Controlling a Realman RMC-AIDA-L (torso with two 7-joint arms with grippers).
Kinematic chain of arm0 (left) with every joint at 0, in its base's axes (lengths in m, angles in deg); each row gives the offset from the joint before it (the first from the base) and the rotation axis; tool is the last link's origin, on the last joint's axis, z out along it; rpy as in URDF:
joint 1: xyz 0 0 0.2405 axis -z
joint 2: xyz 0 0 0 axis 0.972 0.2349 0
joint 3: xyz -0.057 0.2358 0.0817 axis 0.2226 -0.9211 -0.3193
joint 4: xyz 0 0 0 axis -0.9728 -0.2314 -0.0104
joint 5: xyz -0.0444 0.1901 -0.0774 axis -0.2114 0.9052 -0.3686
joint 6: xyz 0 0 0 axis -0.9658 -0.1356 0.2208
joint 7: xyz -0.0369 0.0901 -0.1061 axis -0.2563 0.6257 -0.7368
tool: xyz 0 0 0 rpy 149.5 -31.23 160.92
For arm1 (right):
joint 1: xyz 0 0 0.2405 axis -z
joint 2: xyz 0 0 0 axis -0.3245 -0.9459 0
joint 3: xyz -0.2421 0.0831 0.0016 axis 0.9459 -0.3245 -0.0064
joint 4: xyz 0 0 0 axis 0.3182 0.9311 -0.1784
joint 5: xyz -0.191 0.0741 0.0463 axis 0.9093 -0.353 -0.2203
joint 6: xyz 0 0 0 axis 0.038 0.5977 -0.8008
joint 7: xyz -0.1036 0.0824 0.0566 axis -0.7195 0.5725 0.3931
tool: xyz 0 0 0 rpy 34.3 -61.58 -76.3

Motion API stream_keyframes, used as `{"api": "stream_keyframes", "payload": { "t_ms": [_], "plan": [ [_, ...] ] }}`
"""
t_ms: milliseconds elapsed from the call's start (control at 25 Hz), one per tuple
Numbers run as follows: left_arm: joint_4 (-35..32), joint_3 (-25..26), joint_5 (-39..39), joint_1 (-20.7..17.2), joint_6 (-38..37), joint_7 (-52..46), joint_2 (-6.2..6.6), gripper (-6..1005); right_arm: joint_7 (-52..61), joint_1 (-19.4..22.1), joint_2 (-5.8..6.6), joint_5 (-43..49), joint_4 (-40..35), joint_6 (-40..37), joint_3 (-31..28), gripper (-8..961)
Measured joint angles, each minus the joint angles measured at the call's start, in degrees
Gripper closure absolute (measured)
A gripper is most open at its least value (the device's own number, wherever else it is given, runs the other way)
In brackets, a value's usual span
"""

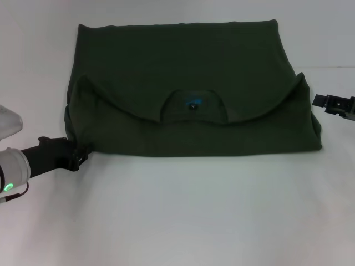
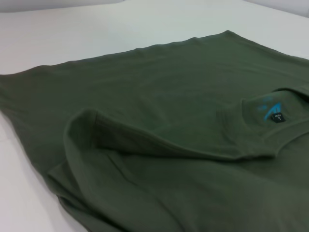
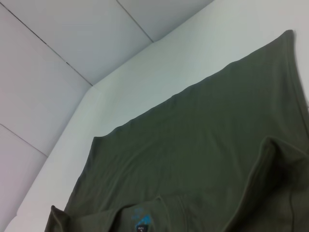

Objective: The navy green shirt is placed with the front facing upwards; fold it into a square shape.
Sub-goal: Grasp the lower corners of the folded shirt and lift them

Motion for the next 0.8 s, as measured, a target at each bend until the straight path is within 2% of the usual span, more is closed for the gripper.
{"api": "stream_keyframes", "payload": {
  "t_ms": [280,400,520,800],
  "plan": [
    [-1.4,0.1,0.0,-0.4,-0.8,-0.2,0.0,703,0.0,0.5,0.85,0.9,0.0,-0.3,0.5,343],
    [-2.2,0.1,0.1,-0.6,-2.3,-0.7,0.07,900,1.1,0.3,1.47,4.5,0.0,-0.4,0.9,344],
    [-3.1,0.2,0.1,-1.0,-4.2,-1.0,0.11,924,4.4,-0.4,1.89,9.8,0.0,0.2,0.9,347],
    [-3.8,0.3,0.1,-1.3,-6.2,-1.2,0.09,948,4.9,-0.7,1.01,12.2,0.1,1.2,1.3,355]
  ]
}}
